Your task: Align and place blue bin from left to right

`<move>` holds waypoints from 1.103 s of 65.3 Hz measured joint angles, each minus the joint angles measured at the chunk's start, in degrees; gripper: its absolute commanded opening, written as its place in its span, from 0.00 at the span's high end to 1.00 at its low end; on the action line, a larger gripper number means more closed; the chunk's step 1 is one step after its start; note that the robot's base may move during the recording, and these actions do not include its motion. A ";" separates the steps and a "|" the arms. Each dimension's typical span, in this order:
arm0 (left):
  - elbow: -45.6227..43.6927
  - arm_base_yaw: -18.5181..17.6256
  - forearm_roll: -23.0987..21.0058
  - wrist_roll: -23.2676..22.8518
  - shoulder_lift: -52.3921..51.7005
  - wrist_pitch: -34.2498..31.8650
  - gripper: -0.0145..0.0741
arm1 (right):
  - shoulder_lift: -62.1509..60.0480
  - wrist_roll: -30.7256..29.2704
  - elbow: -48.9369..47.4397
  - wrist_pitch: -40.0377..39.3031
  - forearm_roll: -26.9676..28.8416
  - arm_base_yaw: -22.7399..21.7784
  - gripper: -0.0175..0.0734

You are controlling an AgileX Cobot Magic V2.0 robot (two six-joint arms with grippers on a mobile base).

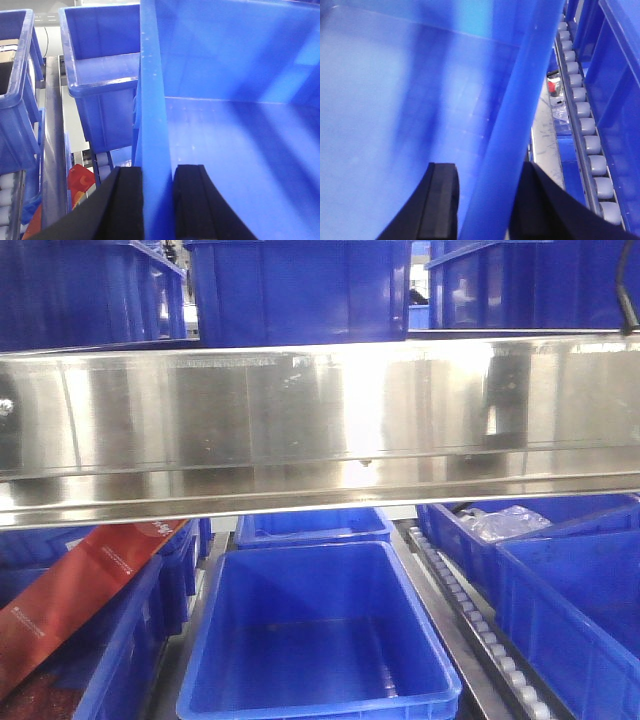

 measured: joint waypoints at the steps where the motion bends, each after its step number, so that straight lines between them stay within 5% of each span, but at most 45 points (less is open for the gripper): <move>1: 0.00 0.00 0.00 0.00 0.00 0.00 0.96 | 0.00 0.00 0.00 0.00 0.00 0.00 0.88; 72: -0.10 0.00 -1.67 -0.42 0.38 3.92 0.96 | 0.70 -1.06 0.00 -2.24 1.57 -1.60 0.88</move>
